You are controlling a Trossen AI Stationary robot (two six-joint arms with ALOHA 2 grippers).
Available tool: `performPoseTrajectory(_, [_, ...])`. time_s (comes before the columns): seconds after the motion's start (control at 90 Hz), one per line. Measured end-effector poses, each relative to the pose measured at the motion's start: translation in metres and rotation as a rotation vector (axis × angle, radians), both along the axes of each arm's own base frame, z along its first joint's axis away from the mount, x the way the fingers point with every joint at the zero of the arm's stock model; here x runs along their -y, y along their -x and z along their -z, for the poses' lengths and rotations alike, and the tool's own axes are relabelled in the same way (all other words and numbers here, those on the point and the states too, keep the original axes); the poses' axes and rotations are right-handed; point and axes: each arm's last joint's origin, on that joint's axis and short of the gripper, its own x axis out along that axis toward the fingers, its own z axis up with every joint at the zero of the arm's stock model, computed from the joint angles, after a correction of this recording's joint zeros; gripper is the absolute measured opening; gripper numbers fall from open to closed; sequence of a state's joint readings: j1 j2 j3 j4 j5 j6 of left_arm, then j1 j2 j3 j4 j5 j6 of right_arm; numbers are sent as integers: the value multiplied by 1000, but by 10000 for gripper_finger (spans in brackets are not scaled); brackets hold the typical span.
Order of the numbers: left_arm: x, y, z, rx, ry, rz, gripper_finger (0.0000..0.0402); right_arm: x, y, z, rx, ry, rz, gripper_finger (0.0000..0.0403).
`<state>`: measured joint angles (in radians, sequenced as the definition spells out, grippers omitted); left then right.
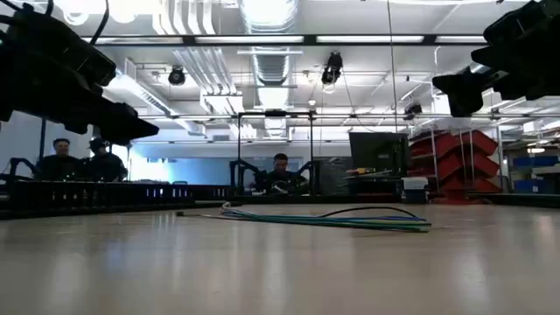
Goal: Ziptie cables
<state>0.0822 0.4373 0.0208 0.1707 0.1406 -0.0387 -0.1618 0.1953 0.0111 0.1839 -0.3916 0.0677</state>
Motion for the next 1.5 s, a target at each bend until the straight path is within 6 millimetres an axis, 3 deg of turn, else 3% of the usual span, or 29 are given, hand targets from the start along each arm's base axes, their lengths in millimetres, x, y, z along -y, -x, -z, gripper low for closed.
performPoseTrajectory(0.722, [0, 0, 0, 0, 0, 0, 323, 0, 0, 0, 0, 0, 0, 307])
performPoseTrajectory(1.5, [0, 0, 0, 0, 0, 0, 323, 0, 0, 0, 0, 0, 0, 290])
